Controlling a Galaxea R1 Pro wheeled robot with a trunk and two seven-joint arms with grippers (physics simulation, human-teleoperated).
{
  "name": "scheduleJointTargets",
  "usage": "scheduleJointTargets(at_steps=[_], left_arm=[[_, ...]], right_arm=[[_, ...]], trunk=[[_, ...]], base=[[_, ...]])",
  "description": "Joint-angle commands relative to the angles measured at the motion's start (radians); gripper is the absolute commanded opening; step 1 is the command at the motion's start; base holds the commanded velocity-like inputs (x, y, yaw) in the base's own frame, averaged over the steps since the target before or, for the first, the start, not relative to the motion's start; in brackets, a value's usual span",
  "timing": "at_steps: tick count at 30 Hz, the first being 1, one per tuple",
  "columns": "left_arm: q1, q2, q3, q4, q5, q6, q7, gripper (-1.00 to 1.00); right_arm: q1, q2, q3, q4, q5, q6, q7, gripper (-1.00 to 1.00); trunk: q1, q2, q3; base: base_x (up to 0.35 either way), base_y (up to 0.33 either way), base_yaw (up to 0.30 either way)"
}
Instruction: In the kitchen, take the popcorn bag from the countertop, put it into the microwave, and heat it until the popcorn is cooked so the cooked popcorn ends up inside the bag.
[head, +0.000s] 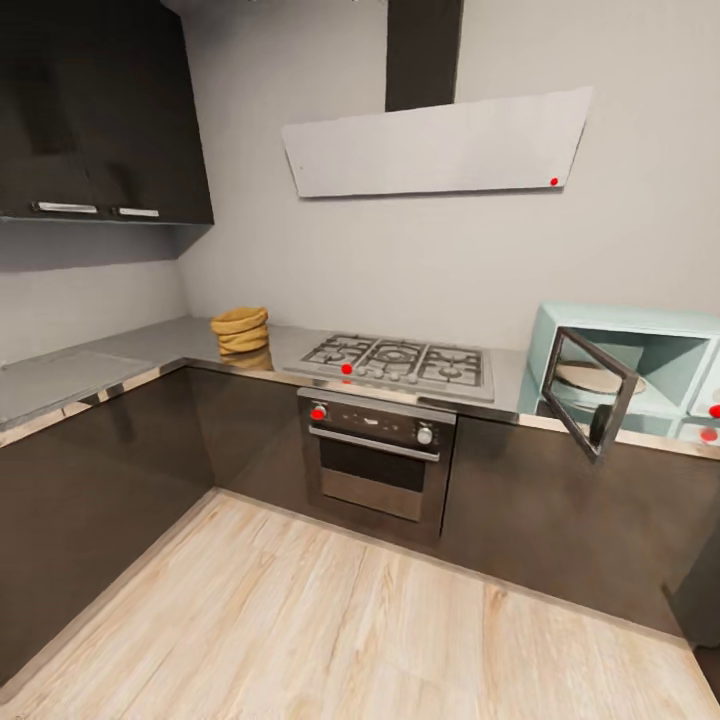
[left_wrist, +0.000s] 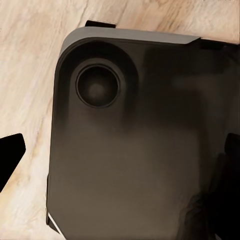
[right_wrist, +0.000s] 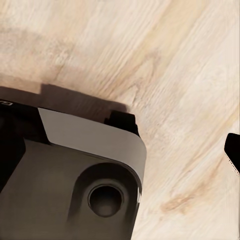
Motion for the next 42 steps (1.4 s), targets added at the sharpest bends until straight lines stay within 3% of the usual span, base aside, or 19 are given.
scheduleJointTargets(at_steps=[1, 13, 24, 35, 42], left_arm=[[0.000, 0.000, 0.002, 0.001, 0.008, -0.003, 0.000, 1.00], [0.000, 0.000, 0.002, 0.001, 0.008, -0.003, 0.000, 1.00], [0.000, -0.001, 0.003, 0.001, 0.008, -0.003, 0.001, 1.00], [0.000, 0.000, 0.000, 0.001, 0.008, -0.003, 0.002, 1.00], [0.000, 0.000, 0.002, 0.001, 0.008, -0.003, 0.003, 1.00]], right_arm=[[-0.001, -0.001, -0.002, 0.002, 0.006, -0.002, 0.000, 1.00], [-0.002, 0.000, -0.002, 0.002, 0.005, -0.009, 0.000, 1.00], [-0.001, -0.003, -0.002, 0.002, 0.007, -0.009, 0.000, 1.00], [-0.002, -0.004, 0.003, 0.001, 0.011, -0.004, 0.000, 1.00], [-0.002, -0.004, 0.003, 0.001, 0.011, -0.013, 0.000, 1.00]], trunk=[[0.000, -0.001, 0.000], [0.000, -0.001, 0.008], [0.000, -0.001, 0.009], [0.000, -0.001, 0.009], [0.000, -0.001, 0.009]], base=[[0.000, 0.000, 0.260], [0.000, 0.000, 0.255], [0.002, 0.000, 0.019], [0.279, 0.000, 0.006], [0.041, 0.000, 0.231]])
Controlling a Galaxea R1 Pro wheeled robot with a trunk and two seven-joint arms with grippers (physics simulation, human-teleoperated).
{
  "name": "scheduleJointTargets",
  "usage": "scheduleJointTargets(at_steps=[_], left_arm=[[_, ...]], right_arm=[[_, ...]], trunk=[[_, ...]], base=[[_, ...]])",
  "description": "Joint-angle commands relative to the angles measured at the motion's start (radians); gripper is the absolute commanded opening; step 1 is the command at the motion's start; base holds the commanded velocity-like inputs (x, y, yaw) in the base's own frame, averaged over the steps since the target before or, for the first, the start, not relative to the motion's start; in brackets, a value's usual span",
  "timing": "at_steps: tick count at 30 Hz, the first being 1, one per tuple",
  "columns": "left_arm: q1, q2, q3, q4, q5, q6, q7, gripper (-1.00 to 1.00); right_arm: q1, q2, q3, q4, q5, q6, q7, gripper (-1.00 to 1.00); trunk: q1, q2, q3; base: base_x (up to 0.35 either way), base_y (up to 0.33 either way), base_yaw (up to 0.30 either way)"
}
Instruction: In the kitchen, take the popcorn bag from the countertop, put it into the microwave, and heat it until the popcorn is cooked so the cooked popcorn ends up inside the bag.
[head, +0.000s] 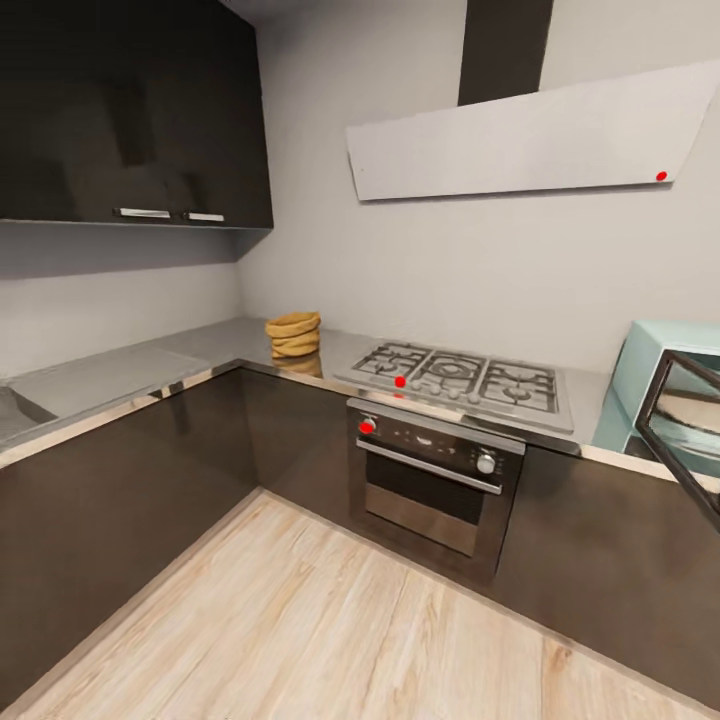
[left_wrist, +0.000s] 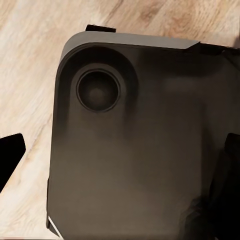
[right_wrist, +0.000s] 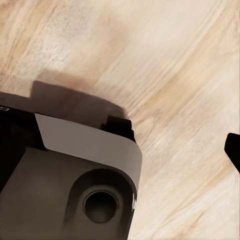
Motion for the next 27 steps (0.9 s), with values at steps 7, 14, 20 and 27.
scheduleJointTargets(at_steps=[7, 14, 20, 27], left_arm=[[0.000, 0.000, 0.002, 0.001, 0.008, -0.003, 0.000, 1.00], [0.000, 0.000, 0.002, 0.001, 0.008, -0.003, 0.000, 1.00], [0.000, 0.000, 0.002, 0.001, 0.008, -0.003, 0.000, 1.00], [0.000, 0.000, 0.000, 0.001, 0.008, -0.003, -0.004, 1.00]], right_arm=[[-0.001, 0.001, 0.000, 0.003, 0.005, -0.003, 0.000, 1.00], [-0.001, 0.001, 0.000, 0.003, 0.005, -0.003, 0.000, 1.00], [-0.001, 0.001, 0.000, 0.003, 0.005, -0.004, 0.000, 1.00], [-0.001, 0.001, 0.000, 0.003, 0.005, 0.000, 0.000, 1.00]], trunk=[[0.000, -0.001, -0.001], [0.000, -0.001, -0.001], [0.000, -0.001, -0.001], [0.000, -0.001, -0.001]], base=[[0.001, 0.000, 0.268], [0.000, 0.000, 0.269], [0.000, 0.000, 0.234], [0.141, 0.050, 0.019]])
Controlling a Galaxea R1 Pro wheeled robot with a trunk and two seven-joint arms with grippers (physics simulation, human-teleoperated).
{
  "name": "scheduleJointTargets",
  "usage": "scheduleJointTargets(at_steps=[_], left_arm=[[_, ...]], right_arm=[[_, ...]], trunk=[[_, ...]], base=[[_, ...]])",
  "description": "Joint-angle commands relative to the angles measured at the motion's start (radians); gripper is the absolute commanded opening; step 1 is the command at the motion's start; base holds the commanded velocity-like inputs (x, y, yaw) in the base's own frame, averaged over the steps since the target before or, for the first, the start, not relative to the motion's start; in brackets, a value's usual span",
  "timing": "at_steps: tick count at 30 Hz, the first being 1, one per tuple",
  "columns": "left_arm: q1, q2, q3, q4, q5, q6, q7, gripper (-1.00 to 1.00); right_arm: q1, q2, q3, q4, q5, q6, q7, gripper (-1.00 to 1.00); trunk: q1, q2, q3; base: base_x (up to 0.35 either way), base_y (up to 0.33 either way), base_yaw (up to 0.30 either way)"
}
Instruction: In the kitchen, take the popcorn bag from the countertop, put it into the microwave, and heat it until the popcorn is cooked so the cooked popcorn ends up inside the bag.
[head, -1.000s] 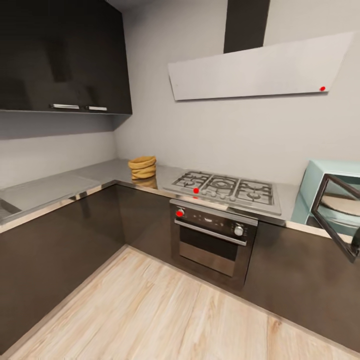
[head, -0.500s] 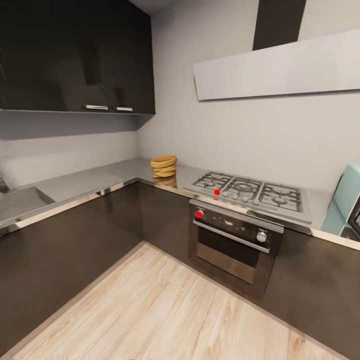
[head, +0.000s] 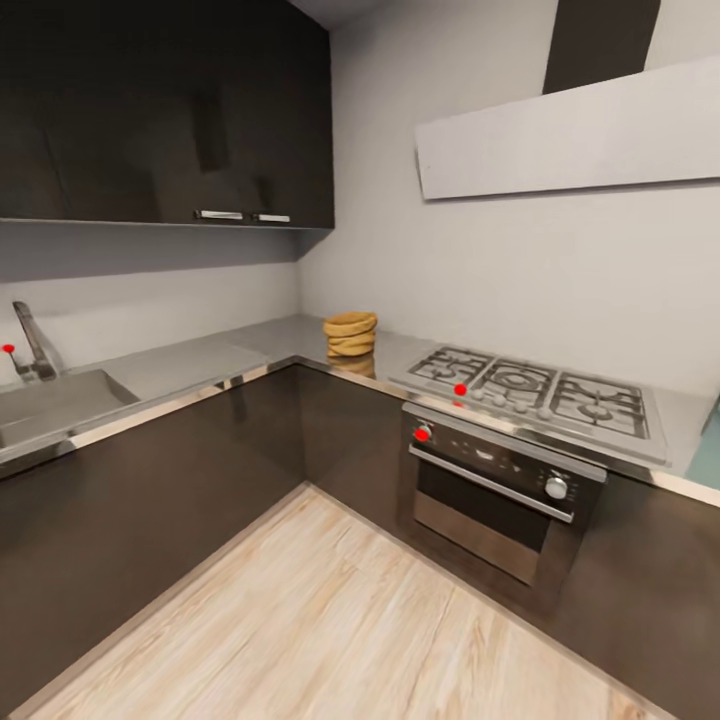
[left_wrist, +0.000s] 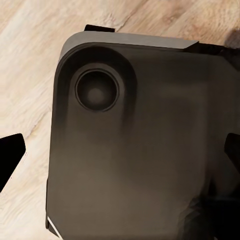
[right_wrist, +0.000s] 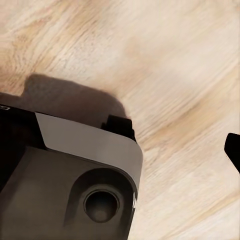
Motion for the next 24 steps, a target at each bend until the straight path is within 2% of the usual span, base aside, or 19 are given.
scheduleJointTargets(at_steps=[1, 24], left_arm=[[-0.001, 0.000, 0.002, 0.000, 0.008, -0.002, 0.000, 1.00], [-0.001, 0.001, 0.001, 0.000, 0.008, -0.001, 0.000, 1.00]], right_arm=[[-0.002, 0.000, -0.001, 0.003, 0.005, -0.003, 0.000, 1.00], [-0.002, 0.000, -0.001, 0.003, 0.005, 0.006, 0.000, 1.00]], trunk=[[0.000, 0.000, -0.001], [0.000, 0.000, -0.001]], base=[[0.286, 0.137, 0.001], [0.307, 0.119, 0.000]])
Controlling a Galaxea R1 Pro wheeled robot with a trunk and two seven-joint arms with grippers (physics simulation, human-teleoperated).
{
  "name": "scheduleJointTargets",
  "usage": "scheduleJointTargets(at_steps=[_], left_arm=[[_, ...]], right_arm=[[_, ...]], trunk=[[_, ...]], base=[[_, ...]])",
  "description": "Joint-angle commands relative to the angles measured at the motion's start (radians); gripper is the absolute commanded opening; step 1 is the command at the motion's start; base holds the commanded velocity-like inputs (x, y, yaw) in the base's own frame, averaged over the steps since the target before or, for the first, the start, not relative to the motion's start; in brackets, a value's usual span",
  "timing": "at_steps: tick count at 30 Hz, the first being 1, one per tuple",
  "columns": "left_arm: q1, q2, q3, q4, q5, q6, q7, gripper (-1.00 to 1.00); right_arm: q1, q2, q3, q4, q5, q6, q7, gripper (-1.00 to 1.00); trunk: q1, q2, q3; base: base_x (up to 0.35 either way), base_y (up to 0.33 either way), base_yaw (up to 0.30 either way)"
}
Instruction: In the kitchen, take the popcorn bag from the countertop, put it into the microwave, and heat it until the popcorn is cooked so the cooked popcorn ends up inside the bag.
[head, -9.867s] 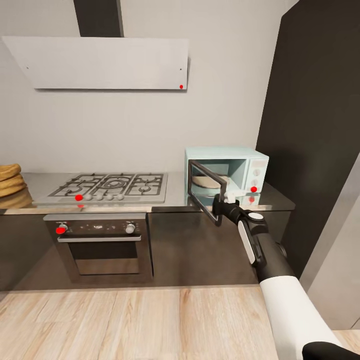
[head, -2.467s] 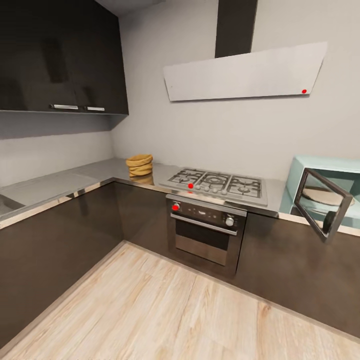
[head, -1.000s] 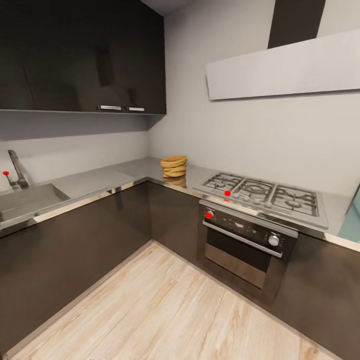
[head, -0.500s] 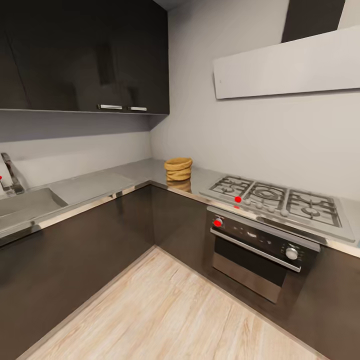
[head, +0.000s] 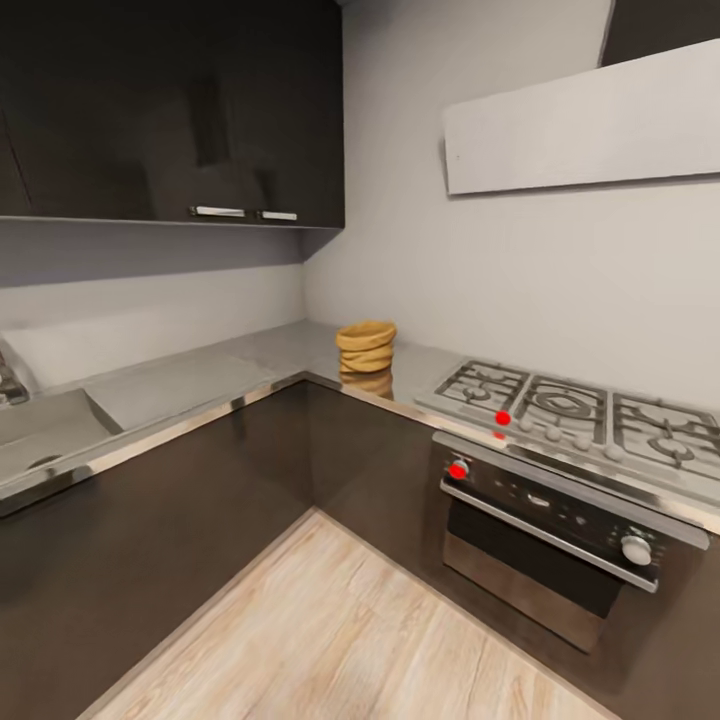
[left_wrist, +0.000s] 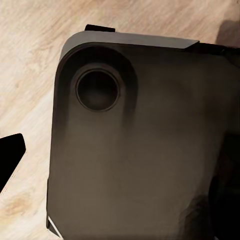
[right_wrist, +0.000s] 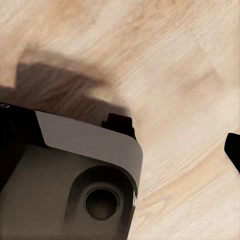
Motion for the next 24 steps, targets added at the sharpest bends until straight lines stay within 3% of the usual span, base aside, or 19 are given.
scheduleJointTargets(at_steps=[1, 24], left_arm=[[0.000, 0.000, 0.002, 0.001, 0.008, -0.003, 0.000, 1.00], [0.000, 0.000, 0.002, 0.001, 0.008, -0.003, 0.000, 1.00]], right_arm=[[-0.001, 0.000, -0.001, 0.003, 0.005, -0.002, 0.000, 1.00], [-0.001, 0.000, -0.001, 0.003, 0.005, -0.008, 0.000, 1.00]], trunk=[[0.001, 0.000, -0.001], [0.001, 0.000, -0.001]], base=[[0.320, 0.034, 0.000], [0.321, 0.002, 0.000]])
